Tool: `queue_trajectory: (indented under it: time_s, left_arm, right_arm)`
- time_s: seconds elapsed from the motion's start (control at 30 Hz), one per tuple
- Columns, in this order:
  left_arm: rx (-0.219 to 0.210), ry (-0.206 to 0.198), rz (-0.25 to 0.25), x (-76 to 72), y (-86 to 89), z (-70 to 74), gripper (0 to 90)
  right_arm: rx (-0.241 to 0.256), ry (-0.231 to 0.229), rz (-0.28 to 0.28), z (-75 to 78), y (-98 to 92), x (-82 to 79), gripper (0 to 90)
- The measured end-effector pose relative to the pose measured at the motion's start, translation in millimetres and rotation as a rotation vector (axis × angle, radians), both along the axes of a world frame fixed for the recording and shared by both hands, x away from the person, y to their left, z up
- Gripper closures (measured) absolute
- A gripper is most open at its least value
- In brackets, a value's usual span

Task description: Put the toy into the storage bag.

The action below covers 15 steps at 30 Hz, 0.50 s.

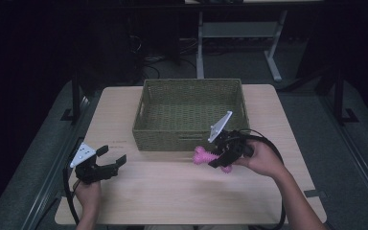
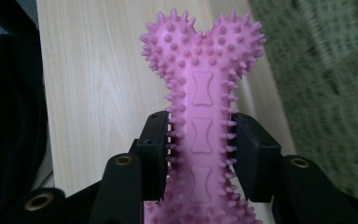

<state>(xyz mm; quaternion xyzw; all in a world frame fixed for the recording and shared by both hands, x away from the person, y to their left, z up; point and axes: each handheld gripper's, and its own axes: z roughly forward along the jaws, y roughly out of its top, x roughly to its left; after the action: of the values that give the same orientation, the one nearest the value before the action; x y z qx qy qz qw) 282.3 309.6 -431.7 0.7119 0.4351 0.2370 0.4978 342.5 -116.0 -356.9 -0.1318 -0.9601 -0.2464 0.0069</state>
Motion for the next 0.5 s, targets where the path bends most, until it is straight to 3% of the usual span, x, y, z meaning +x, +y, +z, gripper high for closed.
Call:
queue_trajectory:
  time_s: [0.27, 0.5]
  left_arm:
    - [0.011, 0.005, -0.001, 1.5, -2.2, -1.3, 13.6]
    - [0.012, 0.004, 0.002, 1.3, -2.3, -1.2, 13.6]
  right_arm:
    - [0.031, -0.006, -0.002, 21.1, -6.4, 13.9, 58.1]
    - [0.022, -0.007, 0.000, 31.7, -3.6, 23.5, 58.1]
